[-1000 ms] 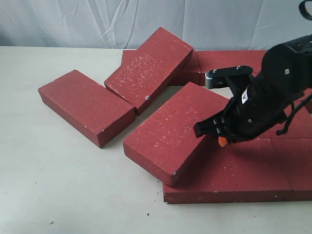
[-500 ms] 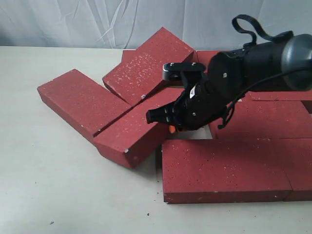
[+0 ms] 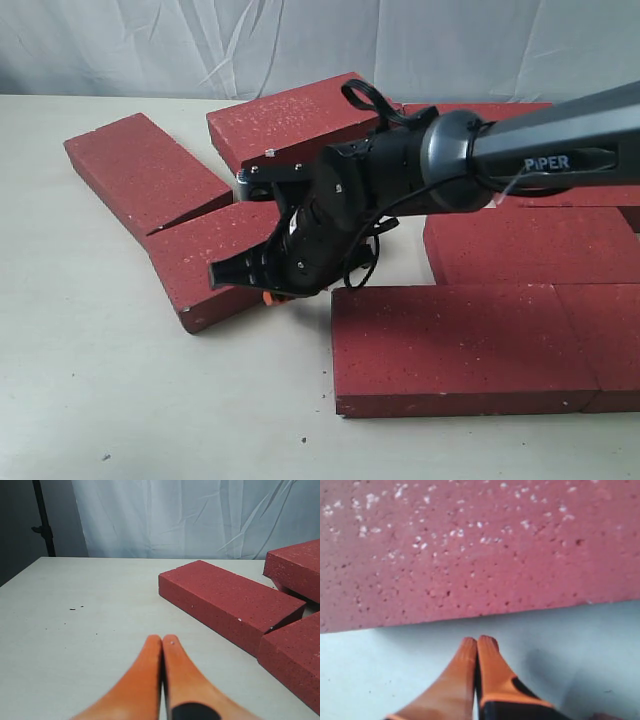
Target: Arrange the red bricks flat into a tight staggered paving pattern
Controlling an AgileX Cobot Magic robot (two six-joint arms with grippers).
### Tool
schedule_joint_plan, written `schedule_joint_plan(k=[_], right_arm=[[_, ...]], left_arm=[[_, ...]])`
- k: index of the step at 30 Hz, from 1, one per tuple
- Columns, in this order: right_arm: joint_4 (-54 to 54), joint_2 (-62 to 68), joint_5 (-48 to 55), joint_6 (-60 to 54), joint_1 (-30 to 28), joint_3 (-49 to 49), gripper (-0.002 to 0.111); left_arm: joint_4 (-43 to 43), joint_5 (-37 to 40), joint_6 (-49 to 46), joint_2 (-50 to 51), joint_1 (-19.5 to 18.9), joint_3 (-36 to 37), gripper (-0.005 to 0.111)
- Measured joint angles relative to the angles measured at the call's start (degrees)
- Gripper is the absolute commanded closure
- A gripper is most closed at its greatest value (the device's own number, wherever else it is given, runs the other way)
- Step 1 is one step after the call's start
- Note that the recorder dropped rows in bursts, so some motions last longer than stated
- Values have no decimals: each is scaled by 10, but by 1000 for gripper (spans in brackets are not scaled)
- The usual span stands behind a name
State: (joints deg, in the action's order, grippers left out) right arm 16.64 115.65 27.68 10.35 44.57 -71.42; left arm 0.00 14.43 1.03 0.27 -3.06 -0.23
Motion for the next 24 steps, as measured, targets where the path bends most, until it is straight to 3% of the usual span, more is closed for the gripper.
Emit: schedule_joint_plan(k=[9, 13, 24], right_arm=[[9, 5, 14, 0, 46, 0, 109], [47, 28, -36, 0, 70, 0, 109], [115, 68, -174, 0, 70, -1, 109]], left_arm=[[0, 0, 0, 0, 0, 0, 107], [0, 0, 0, 0, 0, 0, 107], [0, 0, 0, 0, 0, 0, 107]])
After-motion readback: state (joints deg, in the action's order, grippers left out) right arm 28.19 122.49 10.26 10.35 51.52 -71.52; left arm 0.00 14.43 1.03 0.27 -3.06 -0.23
